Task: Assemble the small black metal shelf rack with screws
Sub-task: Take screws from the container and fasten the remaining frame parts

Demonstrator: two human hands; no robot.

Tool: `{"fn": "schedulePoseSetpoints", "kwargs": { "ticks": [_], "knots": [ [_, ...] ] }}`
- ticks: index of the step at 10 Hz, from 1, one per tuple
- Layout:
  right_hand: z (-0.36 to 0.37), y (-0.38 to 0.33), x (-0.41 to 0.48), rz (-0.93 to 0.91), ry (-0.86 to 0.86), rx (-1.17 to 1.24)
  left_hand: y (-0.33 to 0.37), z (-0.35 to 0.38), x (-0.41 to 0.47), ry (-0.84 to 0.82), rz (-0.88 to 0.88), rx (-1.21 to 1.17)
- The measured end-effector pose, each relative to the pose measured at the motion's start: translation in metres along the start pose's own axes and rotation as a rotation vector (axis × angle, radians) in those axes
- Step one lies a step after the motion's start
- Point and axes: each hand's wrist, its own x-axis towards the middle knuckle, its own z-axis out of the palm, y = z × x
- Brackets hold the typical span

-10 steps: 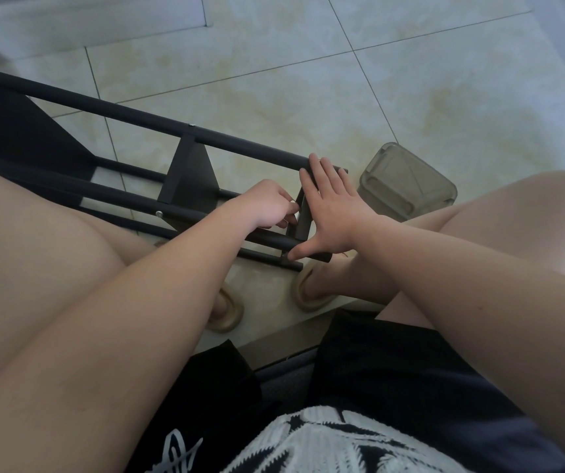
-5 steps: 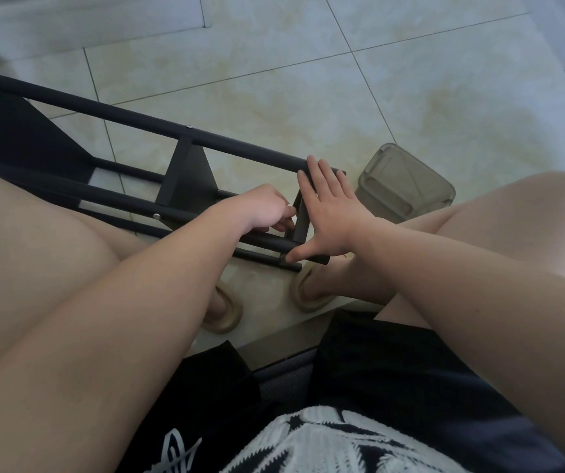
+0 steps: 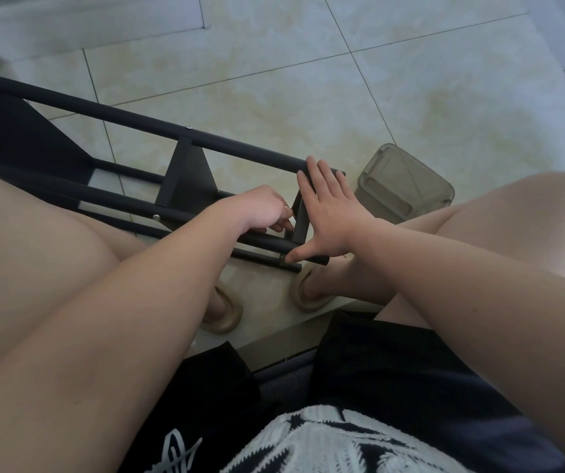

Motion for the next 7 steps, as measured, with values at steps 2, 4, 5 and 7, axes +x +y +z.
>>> {"fn": "schedulePoseSetpoints", "kwargs": {
  "ticks": [2, 4, 5, 7],
  "knots": [
    [0.0003, 0.0, 0.0005, -0.001, -0.003, 0.003, -0.003, -0.0047, 0.001, -0.035, 0.007, 0.039],
    [0.0004, 0.0001, 0.0004, 0.002, -0.003, 0.007, -0.0054, -0.0077, 0.0005, -0.07, 0.016, 0.075],
    [-0.0001, 0.0002, -0.0001, 0.003, -0.005, 0.008, -0.0055, -0.0077, -0.0003, -0.069, 0.027, 0.121],
    [-0.0005, -0.0002, 0.0, 0.001, -0.006, 0.01, -0.0051, -0.0089, -0.0042, -0.055, 0.043, 0.21]
  ]
}}
